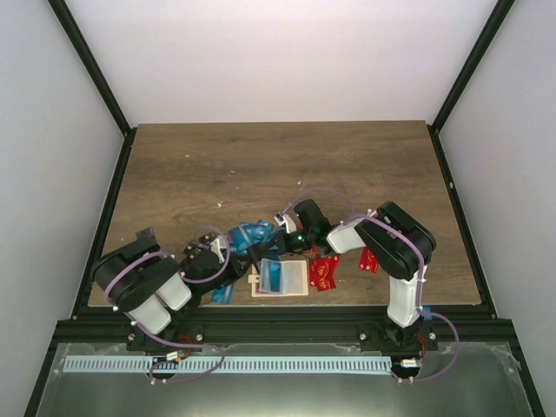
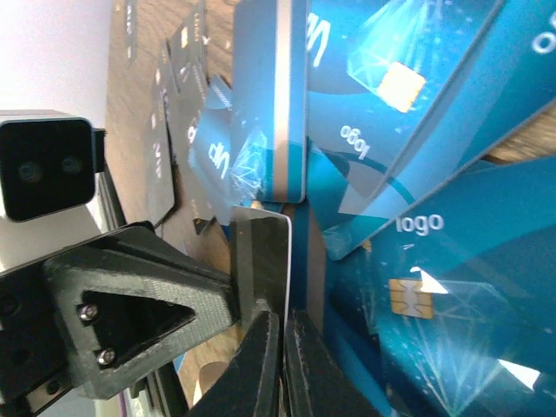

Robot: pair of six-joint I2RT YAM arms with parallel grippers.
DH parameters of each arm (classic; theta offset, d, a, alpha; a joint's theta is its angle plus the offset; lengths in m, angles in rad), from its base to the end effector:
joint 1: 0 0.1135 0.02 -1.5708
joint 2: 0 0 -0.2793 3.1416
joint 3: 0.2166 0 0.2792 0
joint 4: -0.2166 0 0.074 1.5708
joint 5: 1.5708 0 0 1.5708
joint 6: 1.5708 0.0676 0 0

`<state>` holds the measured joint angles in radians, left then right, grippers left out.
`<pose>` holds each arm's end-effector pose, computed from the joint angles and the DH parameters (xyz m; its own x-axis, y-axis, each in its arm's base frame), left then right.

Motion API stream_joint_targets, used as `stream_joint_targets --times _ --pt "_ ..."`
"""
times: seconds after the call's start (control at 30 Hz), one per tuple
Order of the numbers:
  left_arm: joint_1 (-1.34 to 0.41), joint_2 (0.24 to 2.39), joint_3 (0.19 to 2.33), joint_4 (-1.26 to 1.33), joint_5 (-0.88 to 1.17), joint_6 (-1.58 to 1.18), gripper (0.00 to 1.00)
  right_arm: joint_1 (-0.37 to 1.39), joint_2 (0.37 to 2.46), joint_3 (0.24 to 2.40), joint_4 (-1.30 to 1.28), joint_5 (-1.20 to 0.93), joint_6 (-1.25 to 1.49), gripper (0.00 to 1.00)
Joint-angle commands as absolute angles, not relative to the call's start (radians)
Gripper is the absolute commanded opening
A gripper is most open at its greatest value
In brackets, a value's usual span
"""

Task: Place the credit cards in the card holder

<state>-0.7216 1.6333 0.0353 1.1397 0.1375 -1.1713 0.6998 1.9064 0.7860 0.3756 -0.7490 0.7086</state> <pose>0.1564 -0.1499 0.0557 -0.8170 -0.4966 -0.2930 -0.0156 0.5269 -0.8498 0.2576 0.2771 0.0741 -0.9499 -0.1767 -0.2579 -0.3115 0.4647 0.8289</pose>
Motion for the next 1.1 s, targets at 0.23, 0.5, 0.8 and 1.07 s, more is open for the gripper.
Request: stream_joint_targets --times 0.23,0.5,0.8,1.07 --pt "-0.729 1.545 0.06 1.198 0.21 -1.101 0.04 0.732 1.902 0.783 0.511 -0.917 0.7 0.01" --pt "-0.722 1.439 0.062 1.064 0.178 -1.055 0.09 0.728 1.913 0.824 0.507 -0.909 0.687 0.01" --pt "-0.716 1.171 0.061 0.73 0.041 -0.962 0.25 0.723 1.948 0.943 0.508 -0.929 0.691 0.01" --pt "-0.713 0.7 0.045 0.317 -0.131 -0.872 0.59 0.722 1.918 1.037 0.421 -0.901 0.667 0.01"
